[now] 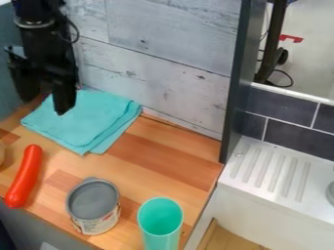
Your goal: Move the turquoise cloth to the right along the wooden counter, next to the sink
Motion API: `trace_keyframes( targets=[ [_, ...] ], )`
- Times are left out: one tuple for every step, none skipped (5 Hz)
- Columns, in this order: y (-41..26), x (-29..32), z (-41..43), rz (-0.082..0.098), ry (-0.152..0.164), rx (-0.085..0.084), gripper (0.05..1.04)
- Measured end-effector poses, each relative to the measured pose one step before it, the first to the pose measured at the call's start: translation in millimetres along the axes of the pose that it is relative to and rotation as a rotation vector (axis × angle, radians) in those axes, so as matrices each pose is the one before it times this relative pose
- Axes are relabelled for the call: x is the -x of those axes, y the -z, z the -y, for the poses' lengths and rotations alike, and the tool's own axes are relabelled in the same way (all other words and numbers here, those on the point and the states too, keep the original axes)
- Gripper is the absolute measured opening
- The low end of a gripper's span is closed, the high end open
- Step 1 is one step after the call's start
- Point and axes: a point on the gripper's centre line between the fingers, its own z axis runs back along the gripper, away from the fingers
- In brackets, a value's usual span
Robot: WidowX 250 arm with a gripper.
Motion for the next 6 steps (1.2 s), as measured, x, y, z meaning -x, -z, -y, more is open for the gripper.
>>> trace_keyframes(
  targets=[
    [23.42,-16.11,-16.69,-0.0269,0.0338,-0.0068,1.0],
    [24.32,-26.21,-11.78,0.0165,0.0297,-0.0048,1.0],
    [13.38,-18.88,-11.57,-0.0001,-0.0051,-0.0268,1.0],
    [10.45,-8.95,-7.45,-0.0075,-0.0376,-0.0288,1.0],
    [19.98,-5.54,-0.98,-0.0144,-0.0191,-0.0101,1.0],
    [24.82,-9.03,4.56,-0.0096,-0.0006,0.0102,1.0]
  ],
)
